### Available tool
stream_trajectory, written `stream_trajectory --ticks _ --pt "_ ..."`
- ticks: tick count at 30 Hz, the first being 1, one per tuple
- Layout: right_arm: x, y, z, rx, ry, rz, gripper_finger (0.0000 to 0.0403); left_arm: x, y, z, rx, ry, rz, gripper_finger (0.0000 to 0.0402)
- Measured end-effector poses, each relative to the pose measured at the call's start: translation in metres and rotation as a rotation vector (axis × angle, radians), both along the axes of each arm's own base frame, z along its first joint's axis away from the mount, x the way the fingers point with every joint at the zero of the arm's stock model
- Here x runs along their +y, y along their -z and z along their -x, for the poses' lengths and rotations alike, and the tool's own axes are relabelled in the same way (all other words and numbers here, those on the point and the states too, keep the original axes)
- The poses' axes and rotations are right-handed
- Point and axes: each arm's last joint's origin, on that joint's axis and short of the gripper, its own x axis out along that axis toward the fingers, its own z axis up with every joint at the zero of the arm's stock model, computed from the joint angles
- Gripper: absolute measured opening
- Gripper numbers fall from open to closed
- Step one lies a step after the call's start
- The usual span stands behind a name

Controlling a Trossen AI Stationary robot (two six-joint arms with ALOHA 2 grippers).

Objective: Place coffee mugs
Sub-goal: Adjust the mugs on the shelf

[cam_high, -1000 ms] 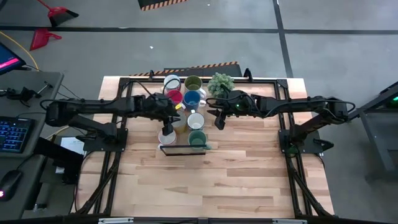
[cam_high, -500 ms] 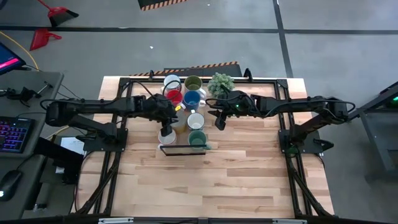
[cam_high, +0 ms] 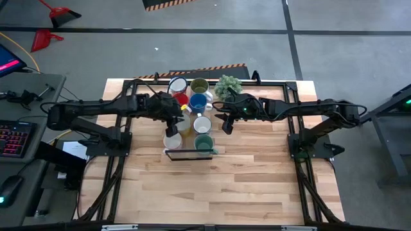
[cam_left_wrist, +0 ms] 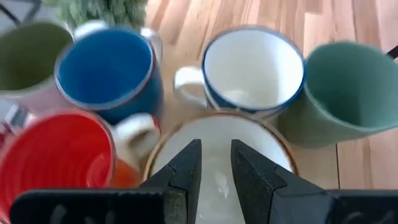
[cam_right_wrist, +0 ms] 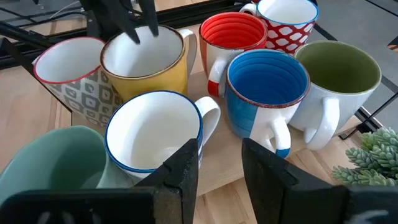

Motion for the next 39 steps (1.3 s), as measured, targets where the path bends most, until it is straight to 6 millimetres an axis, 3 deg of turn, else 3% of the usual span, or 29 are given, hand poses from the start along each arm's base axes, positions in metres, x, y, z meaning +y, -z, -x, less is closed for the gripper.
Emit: stream_trajectory --ticks 5,14,22,39 --pt "0.0 0.007 0.005 0.08 0.03 -0.03 0.0103 -0.001 -0.018 0.005 0.053 -0.011 -0.112 0.0078" --pt "0.017 0.018 0.001 0.149 0.087 -0.004 0.0103 -0.005 -0.052 0.051 0.023 -0.107 -0.202 0.0078" --pt "0.019 0.052 -0.018 0.226 0.106 -0.013 0.0103 -0.013 -0.045 0.067 0.115 -0.178 -0.099 0.0078" --pt "0.02 0.049 -0.025 0.152 0.047 -0.031 0.0103 -0.018 -0.045 0.066 0.114 -0.182 -0.101 0.0078"
